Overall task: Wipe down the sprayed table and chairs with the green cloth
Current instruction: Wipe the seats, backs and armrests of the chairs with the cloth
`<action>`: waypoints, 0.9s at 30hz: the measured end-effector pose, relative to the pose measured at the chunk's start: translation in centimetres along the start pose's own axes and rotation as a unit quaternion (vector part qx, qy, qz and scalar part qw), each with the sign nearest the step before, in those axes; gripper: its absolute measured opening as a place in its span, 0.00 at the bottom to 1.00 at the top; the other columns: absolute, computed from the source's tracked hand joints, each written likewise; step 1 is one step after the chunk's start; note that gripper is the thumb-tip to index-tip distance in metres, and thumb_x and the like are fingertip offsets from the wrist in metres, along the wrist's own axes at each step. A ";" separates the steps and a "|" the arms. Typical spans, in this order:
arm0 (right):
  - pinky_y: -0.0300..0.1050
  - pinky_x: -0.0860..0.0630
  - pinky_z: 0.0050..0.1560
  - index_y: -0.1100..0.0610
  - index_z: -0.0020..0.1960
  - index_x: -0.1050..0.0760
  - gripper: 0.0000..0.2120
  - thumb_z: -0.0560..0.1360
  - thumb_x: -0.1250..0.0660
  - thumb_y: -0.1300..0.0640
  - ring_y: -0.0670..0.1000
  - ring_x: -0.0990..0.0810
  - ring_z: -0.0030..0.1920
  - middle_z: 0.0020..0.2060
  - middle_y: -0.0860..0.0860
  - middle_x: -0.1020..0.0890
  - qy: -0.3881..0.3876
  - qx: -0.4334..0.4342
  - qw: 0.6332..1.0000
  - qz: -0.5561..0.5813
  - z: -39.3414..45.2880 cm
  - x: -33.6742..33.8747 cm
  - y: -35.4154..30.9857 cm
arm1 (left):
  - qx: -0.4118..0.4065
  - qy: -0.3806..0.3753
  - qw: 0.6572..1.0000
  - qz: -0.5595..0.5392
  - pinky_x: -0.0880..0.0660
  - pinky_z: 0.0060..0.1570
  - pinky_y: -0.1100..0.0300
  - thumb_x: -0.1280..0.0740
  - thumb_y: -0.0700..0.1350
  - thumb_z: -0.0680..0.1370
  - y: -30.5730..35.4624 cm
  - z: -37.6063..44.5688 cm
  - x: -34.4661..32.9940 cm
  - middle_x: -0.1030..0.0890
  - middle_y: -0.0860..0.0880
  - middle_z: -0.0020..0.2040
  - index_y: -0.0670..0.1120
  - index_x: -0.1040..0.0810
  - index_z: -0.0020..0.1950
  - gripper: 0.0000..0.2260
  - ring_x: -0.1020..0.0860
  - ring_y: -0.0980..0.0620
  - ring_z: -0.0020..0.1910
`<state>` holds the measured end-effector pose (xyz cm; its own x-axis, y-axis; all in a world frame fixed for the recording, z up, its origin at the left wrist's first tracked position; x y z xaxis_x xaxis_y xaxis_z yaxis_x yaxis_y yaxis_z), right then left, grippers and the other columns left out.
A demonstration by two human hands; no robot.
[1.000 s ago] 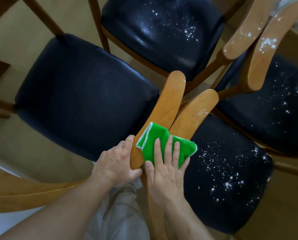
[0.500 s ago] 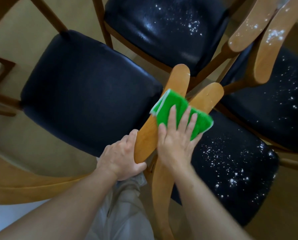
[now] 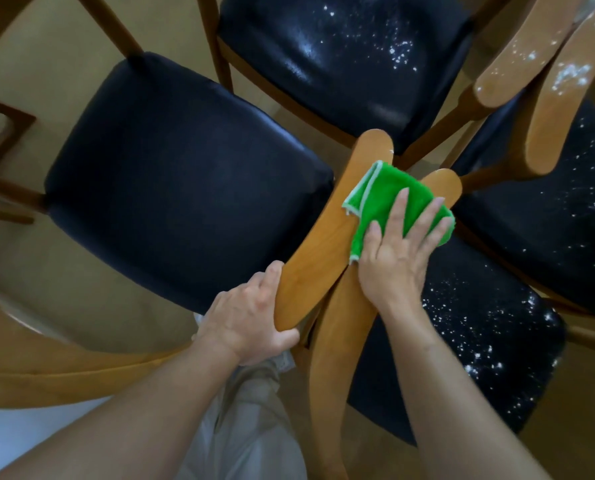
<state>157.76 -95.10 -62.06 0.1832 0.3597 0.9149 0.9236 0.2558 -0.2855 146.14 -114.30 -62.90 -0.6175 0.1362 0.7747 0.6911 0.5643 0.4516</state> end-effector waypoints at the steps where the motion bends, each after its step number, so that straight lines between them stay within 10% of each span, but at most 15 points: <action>1: 0.60 0.58 0.73 0.49 0.79 0.60 0.31 0.80 0.55 0.42 0.65 0.66 0.75 0.77 0.59 0.65 0.008 -0.013 1.000 0.009 1.3 0.4 0.2 | -0.001 0.002 1.000 0.000 0.24 0.48 0.54 0.36 0.69 0.66 0.0 0.0 0.1 0.26 0.52 0.59 0.53 0.53 0.74 0.45 0.22 0.52 0.49; 7: 0.63 0.55 0.73 0.48 0.79 0.62 0.30 0.82 0.53 0.45 0.65 0.66 0.75 0.76 0.56 0.68 0.007 -0.070 0.994 0.084 0.8 0.2 0.2 | -0.003 0.008 1.000 0.002 0.25 0.47 0.55 0.36 0.70 0.65 0.0 0.0 -0.1 0.25 0.53 0.58 0.53 0.52 0.74 0.45 0.22 0.52 0.49; 16: 0.59 0.30 0.66 0.52 0.79 0.56 0.32 0.80 0.51 0.43 0.63 0.39 0.73 0.77 0.53 0.65 -0.024 0.006 0.992 0.125 -6.7 -1.0 -0.4 | -0.001 0.003 1.000 0.000 0.25 0.49 0.55 0.41 0.73 0.64 -0.1 0.0 -0.2 0.27 0.53 0.61 0.54 0.55 0.74 0.47 0.22 0.52 0.52; 27: 0.57 0.32 0.66 0.53 0.78 0.65 0.32 0.83 0.53 0.44 0.62 0.40 0.73 0.75 0.56 0.70 -0.009 -0.054 0.990 0.129 4.1 2.4 1.0 | -0.010 0.008 1.000 0.007 0.24 0.46 0.53 0.36 0.69 0.65 0.0 0.1 -0.2 0.25 0.52 0.58 0.54 0.52 0.73 0.44 0.22 0.50 0.48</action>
<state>157.73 -90.28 -61.29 0.4133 0.4168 0.8096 0.8773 0.0561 -0.4767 146.26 -114.24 -63.13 -0.6023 0.1303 0.7875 0.7063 0.5466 0.4498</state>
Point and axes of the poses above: each hand's wrist, its own z-axis towards the middle knuckle, its own x-axis out of the back of the hand, y = z × x, the point moved 6 cm from there along z, towards the middle knuckle
